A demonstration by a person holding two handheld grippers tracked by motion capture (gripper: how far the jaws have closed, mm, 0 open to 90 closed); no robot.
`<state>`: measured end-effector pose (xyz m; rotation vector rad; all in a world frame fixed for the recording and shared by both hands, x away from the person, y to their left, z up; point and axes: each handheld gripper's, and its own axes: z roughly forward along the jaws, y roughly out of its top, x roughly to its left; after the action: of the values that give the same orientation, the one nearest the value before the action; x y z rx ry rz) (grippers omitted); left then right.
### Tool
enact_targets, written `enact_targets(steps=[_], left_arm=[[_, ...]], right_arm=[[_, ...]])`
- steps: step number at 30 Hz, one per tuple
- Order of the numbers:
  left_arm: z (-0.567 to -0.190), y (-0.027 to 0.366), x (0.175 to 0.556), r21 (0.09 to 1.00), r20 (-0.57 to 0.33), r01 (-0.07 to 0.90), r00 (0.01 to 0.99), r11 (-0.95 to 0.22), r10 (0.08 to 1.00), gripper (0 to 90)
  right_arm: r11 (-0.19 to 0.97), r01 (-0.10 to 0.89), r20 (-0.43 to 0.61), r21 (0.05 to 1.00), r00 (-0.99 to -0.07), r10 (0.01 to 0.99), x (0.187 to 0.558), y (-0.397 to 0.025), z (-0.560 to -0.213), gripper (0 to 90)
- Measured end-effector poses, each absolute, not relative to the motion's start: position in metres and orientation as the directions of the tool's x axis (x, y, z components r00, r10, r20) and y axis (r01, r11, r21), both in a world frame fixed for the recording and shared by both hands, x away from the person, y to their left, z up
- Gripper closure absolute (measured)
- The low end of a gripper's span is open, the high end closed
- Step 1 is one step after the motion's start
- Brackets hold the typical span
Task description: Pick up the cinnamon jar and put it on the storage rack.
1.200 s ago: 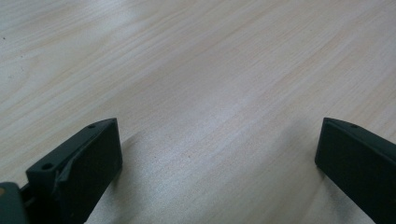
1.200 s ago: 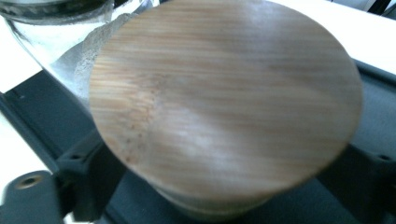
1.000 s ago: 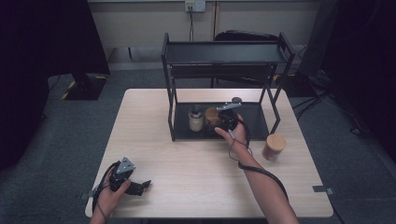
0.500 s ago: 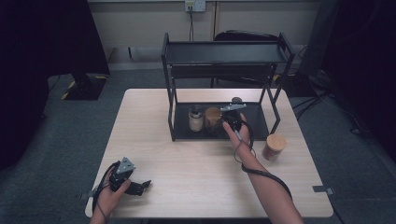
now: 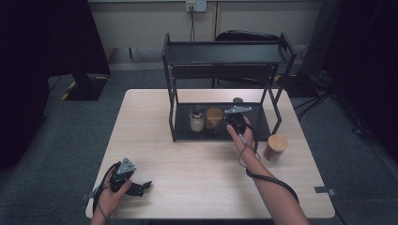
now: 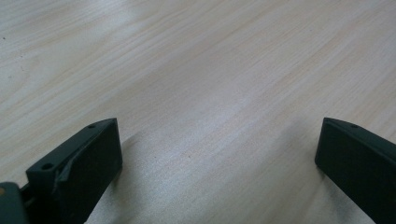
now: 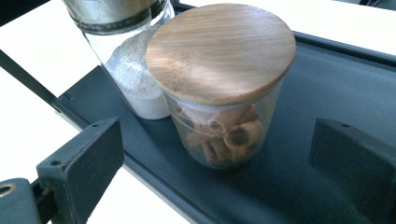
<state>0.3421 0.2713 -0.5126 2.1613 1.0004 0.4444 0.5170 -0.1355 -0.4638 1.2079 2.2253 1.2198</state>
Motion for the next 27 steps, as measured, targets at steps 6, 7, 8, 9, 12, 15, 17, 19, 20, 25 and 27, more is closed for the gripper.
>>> enact_targets(steps=[6,7,8,9,12,15,17,19,20,25,27], left_arm=[[-0.513,0.271,0.342,0.72,0.015,0.525,0.642,-0.454,0.766,0.1],[-0.513,0.271,0.342,0.72,0.015,0.525,0.642,-0.454,0.766,0.1],[-0.513,0.271,0.342,0.72,0.015,0.525,0.642,-0.454,0.766,0.1],[-0.513,0.271,0.342,0.72,0.015,0.525,0.642,-0.454,0.766,0.1],[-0.513,0.271,0.342,0.72,0.015,0.525,0.642,-0.454,0.766,0.1],[-0.513,0.271,0.342,0.72,0.015,0.525,0.642,-0.454,0.766,0.1],[-0.513,0.271,0.342,0.72,0.015,0.525,0.642,-0.454,0.766,0.1],[-0.513,0.271,0.342,0.72,0.015,0.525,0.642,-0.454,0.766,0.1],[-0.513,0.271,0.342,0.72,0.015,0.525,0.642,-0.454,0.766,0.1],[-0.513,0.271,0.342,0.72,0.015,0.525,0.642,-0.453,0.767,0.1],[-0.513,0.271,0.342,0.72,0.015,0.525,0.642,-0.453,0.767,0.1]], right_arm=[[0.271,0.523,0.111,0.808,-0.587,0.802,0.509,-0.14,-0.464,2.4],[0.273,0.524,0.11,0.807,-0.588,0.801,0.508,-0.141,-0.465,2.4],[0.275,0.524,0.109,0.806,-0.588,0.802,0.507,-0.142,-0.465,2.4],[0.275,0.526,0.11,0.805,-0.587,0.802,0.506,-0.143,-0.465,2.3],[0.277,0.529,0.111,0.802,-0.588,0.801,0.502,-0.145,-0.465,2.4],[0.278,0.527,0.11,0.803,-0.59,0.8,0.498,-0.148,-0.464,2.4],[0.276,0.528,0.111,0.803,-0.589,0.8,0.496,-0.15,-0.464,2.5],[0.279,0.529,0.11,0.802,-0.589,0.8,0.493,-0.152,-0.465,2.6],[0.28,0.528,0.11,0.802,-0.591,0.799,0.492,-0.152,-0.466,2.8],[0.298,0.52,0.097,0.801,-0.603,0.792,0.486,-0.154,-0.468,3.7],[0.299,0.518,0.094,0.802,-0.603,0.792,0.484,-0.155,-0.468,3.9]])
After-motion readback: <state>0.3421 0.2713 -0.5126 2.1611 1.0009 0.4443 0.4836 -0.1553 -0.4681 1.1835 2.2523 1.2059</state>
